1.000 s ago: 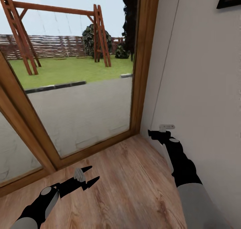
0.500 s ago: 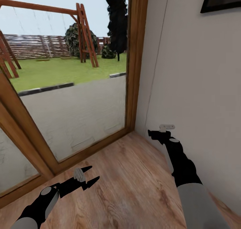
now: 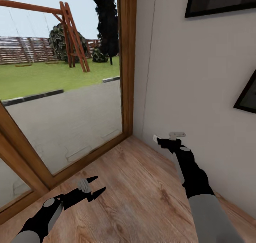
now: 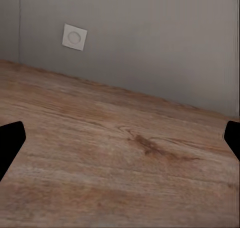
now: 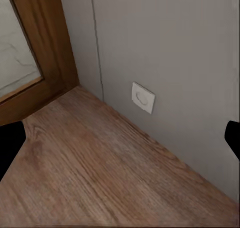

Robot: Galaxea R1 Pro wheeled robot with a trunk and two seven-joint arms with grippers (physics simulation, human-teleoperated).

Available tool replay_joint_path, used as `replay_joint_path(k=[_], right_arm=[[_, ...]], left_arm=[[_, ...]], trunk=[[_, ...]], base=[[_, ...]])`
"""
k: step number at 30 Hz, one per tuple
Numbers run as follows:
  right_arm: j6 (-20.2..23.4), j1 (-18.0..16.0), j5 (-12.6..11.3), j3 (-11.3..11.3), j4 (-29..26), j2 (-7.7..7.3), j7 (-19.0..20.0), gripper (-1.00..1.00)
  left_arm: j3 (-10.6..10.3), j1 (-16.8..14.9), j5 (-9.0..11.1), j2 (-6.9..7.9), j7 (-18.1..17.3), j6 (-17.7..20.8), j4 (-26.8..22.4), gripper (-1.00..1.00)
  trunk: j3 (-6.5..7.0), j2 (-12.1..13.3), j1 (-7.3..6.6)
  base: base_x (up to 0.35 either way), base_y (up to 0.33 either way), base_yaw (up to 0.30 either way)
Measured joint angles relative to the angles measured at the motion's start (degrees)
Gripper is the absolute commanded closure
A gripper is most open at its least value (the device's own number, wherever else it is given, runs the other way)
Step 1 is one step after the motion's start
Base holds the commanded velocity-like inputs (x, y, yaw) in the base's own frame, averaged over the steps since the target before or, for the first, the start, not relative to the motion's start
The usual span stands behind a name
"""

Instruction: Pick up the two gym shoes and the two sandals from the corridor floor and place them onto the hallstand (shoe rack) in the corridor, making sure they are on the rack and not on the floor. Arrange them so the two gym shoes are next to each other and the two sandals are next to each other.

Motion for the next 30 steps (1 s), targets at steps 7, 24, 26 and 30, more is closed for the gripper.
replay_joint_path(k=[7,24,26,30], right_arm=[[0.0,0.0,0.0,0.0,0.0,0.00,0.0,-1.00],[0.0,0.0,0.0,0.0,0.0,-0.01,0.0,-1.00],[0.0,0.0,0.0,0.0,0.0,-0.01,0.0,-1.00],[0.0,0.0,0.0,0.0,0.0,0.00,0.0,-1.00]], left_arm=[[0.0,0.0,0.0,0.00,0.0,0.0,0.0,-1.00],[0.0,0.0,0.0,-0.01,0.0,0.0,0.0,-1.00],[0.0,0.0,-0.1,-0.01,0.0,0.0,0.0,-1.00],[0.0,0.0,0.0,0.00,0.0,0.0,0.0,-1.00]], trunk=[[0.06,0.0,-0.01],[0.56,0.0,-0.01],[0.57,0.0,-0.01],[0.58,0.0,0.00]], base=[[-0.059,0.040,-0.252],[-0.002,0.094,-0.265],[-0.058,0.296,-0.280],[-0.103,0.281,-0.203]])
